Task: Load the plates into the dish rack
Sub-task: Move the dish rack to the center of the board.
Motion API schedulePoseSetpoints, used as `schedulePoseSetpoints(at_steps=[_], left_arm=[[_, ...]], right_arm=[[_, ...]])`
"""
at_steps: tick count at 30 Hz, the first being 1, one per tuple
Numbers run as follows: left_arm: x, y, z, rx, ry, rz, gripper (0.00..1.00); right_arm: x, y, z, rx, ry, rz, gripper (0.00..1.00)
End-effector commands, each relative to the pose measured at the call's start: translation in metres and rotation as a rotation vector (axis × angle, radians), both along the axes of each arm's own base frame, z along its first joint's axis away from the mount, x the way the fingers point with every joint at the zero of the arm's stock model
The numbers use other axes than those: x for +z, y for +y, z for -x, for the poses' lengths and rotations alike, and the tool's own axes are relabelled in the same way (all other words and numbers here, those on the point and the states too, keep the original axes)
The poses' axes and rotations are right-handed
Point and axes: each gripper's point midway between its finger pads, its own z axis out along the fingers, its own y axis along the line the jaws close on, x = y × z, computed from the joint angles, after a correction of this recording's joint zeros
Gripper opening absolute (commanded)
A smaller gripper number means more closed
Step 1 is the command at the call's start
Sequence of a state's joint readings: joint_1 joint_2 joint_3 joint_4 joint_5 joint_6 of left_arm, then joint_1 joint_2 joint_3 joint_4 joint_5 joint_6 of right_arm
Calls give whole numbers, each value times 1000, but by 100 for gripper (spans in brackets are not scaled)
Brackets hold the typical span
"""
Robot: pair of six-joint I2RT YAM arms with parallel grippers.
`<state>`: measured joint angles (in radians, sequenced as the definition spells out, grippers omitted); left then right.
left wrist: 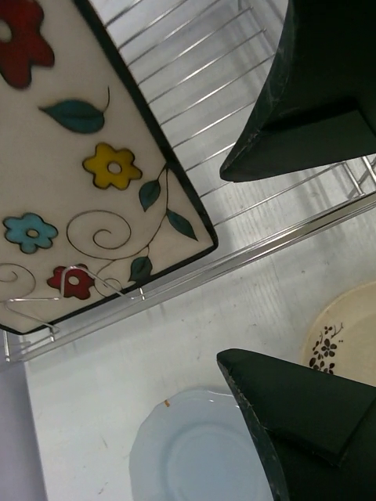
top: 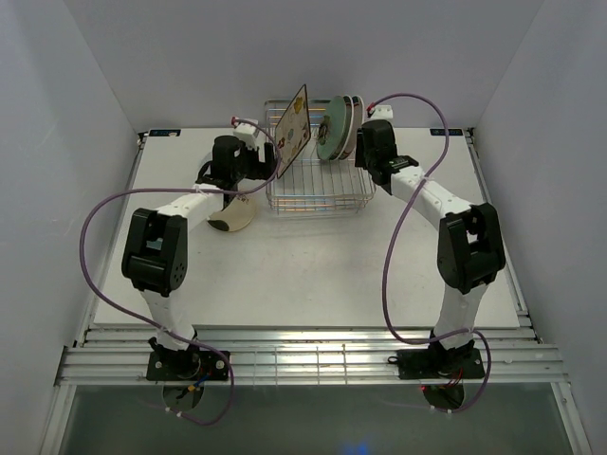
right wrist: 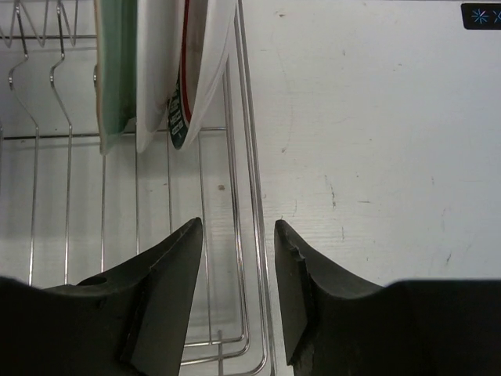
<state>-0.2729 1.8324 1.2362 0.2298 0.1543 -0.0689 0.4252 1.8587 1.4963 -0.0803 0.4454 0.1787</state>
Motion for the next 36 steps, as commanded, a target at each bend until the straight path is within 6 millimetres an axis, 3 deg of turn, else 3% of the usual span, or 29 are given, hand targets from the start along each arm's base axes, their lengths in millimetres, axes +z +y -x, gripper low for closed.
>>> schedulePoseSetpoints(at_steps=[1,3,12,18,20,25,28,36], left_arm=[[4,3,-16,61,44,-14,98],[-9,0,-20,61,82,-14,98],[-9,-6,-34,89,65,-17,95],[-20,-4,-34,109,67,-20,86],[-24,-4,-35,106,73,-21,77],[-26,-5,-34,105,76,-19,74],[-26,-5,-35,101,76,-22,66],[-24,-9,-32,99,68,-32,39]], right_arm=[[-3,4,-17,38,9,-55,48],[-11,0,-24,44,23,-65,49],[-37,-8,-44,53,64,-84,54],[-51,-4,-53,76,81,-103,52],[-56,-4,-53,77,88,-106,46],[-57,-3,-52,82,74,-122,40],[-58,-1,-52,87,77,-125,34],[-59,-2,-52,87,78,-122,17]])
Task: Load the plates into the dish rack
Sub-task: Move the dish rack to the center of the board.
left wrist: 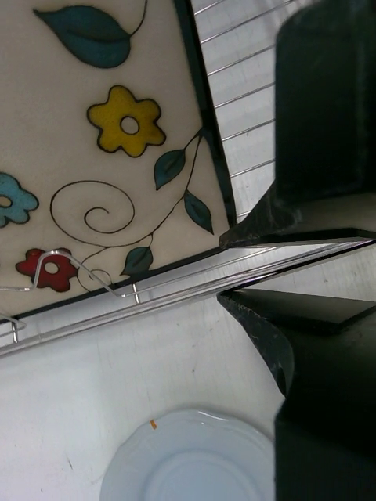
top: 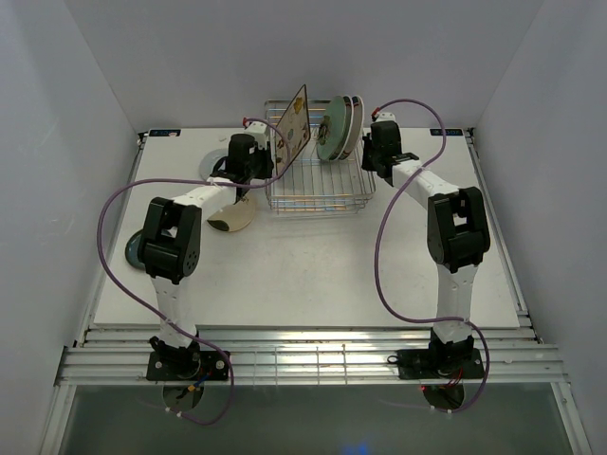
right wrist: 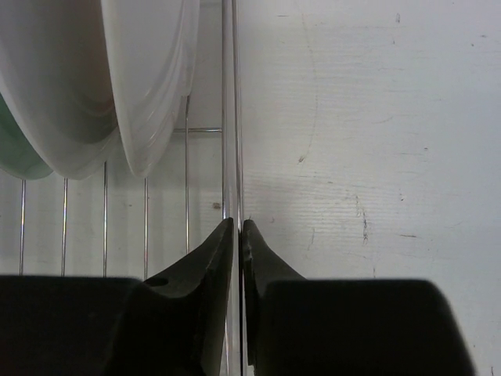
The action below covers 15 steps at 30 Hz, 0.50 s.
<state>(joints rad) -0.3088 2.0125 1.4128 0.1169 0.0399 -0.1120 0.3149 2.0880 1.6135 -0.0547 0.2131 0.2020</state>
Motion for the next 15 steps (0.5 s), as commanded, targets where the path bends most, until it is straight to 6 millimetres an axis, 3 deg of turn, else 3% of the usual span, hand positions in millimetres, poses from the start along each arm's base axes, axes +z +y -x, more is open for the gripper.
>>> schedulePoseSetpoints(at_steps=[1,3,8,15], left_arm=[[19,1,-3,9,-47,3,32],[17,-1,-2,5,-45,0,27],[13,-2,0,7,-39,-5,0],[11,-2,2,12,-40,5,0]], right_arm=[[13,3,-6,7,-45,-23,14],[12,2,-7,4,-45,-19,9],[8,-3,-2,-18,-55,-13,8],[25,-5,-3,-47,-120,-12,8]])
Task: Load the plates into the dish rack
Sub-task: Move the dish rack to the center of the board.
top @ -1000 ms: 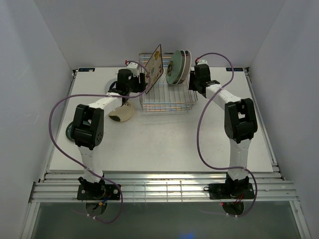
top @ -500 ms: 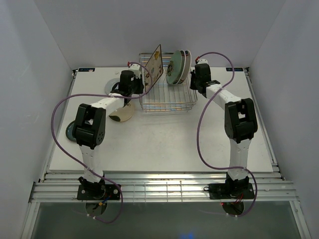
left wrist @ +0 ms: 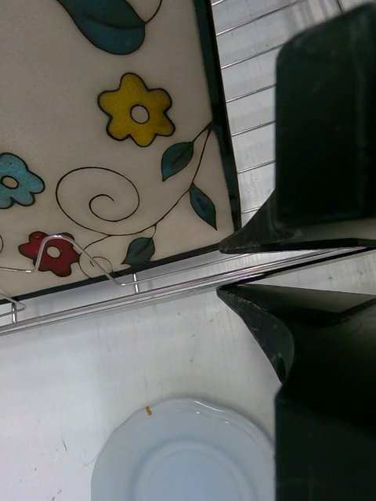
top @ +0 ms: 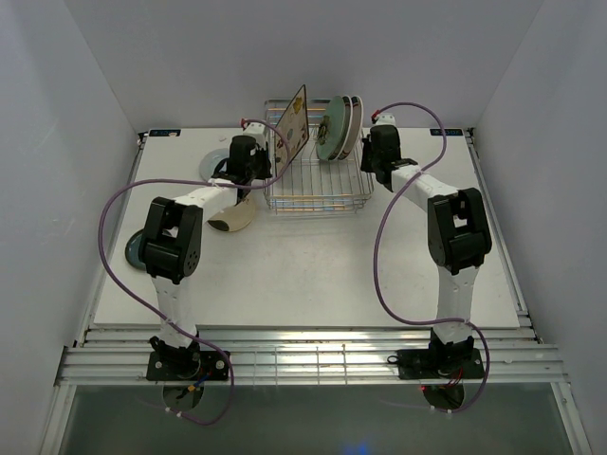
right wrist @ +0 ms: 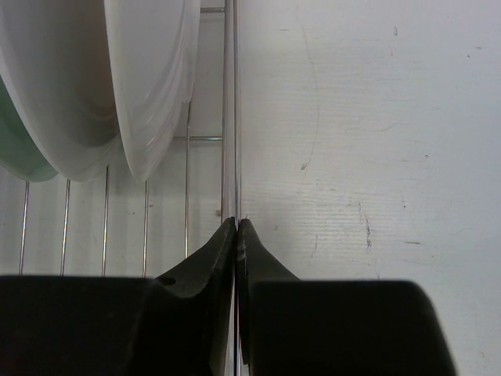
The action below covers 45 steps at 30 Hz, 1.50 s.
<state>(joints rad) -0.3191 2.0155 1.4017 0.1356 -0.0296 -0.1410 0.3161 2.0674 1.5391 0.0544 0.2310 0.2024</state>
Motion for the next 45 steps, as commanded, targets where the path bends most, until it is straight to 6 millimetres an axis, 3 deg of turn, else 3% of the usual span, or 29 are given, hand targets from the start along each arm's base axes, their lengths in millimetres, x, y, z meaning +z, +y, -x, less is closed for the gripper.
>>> schedulePoseSetpoints(at_steps=[1,9,18,20,23,34,44,45], left_arm=[[12,-7,5,-52,-31,6,0],[17,-1,0,-20,-108,5,0],[27,0,6,-20,-137,5,0],[33,0,8,-24,-148,10,0],[34,1,13,-32,-154,8,0],[52,0,30,-59,-197,15,0],[44,0,31,-63,-188,5,0],[41,0,31,-63,-183,4,0]], right_arm=[[28,-3,-3,-36,-74,-3,8],[57,-4,-7,-76,-170,19,8],[73,-4,8,-87,-237,15,8],[68,-3,16,-84,-234,21,8],[79,0,23,-74,-268,6,8],[80,8,48,-59,-280,7,8],[74,10,45,-74,-241,16,8],[70,8,45,-85,-231,27,11]])
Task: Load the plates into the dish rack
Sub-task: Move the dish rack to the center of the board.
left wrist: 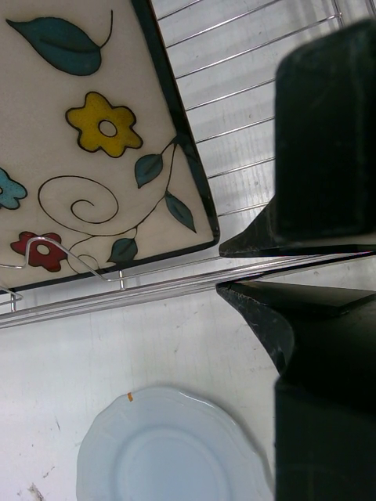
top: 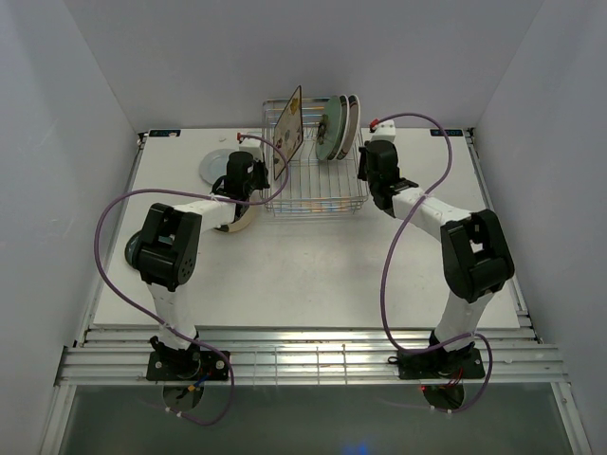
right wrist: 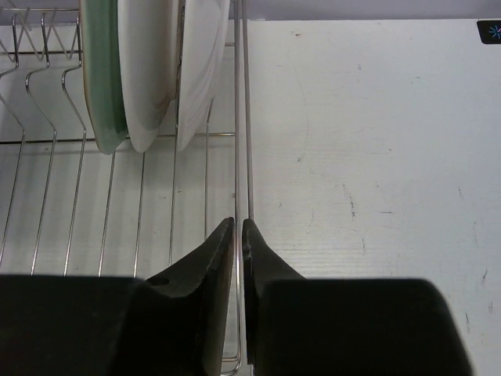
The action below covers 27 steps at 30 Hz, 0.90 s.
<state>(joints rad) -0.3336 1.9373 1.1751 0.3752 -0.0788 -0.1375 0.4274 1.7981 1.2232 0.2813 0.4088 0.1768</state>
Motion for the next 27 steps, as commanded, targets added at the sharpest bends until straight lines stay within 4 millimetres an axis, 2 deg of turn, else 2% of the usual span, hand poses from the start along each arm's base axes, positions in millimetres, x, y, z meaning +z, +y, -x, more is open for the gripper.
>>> schedulePoseSetpoints(at_steps=[1,4,9,19,27], left_arm=[[46,-8,9,-93,-90,-12,0],[45,-8,8,-92,-90,-14,0],[47,-7,9,-90,-96,-13,0],[46,-8,9,-93,-97,-12,0],[45,-8,9,-92,-97,-12,0]], right_arm=[[16,-4,-10,-46,-32,-1,16],[14,-4,-13,-52,-19,7,30],[14,-1,-17,-50,-13,11,38],[-8,1,-31,-57,25,30,38],[-33,-1,-43,-64,60,38,32]])
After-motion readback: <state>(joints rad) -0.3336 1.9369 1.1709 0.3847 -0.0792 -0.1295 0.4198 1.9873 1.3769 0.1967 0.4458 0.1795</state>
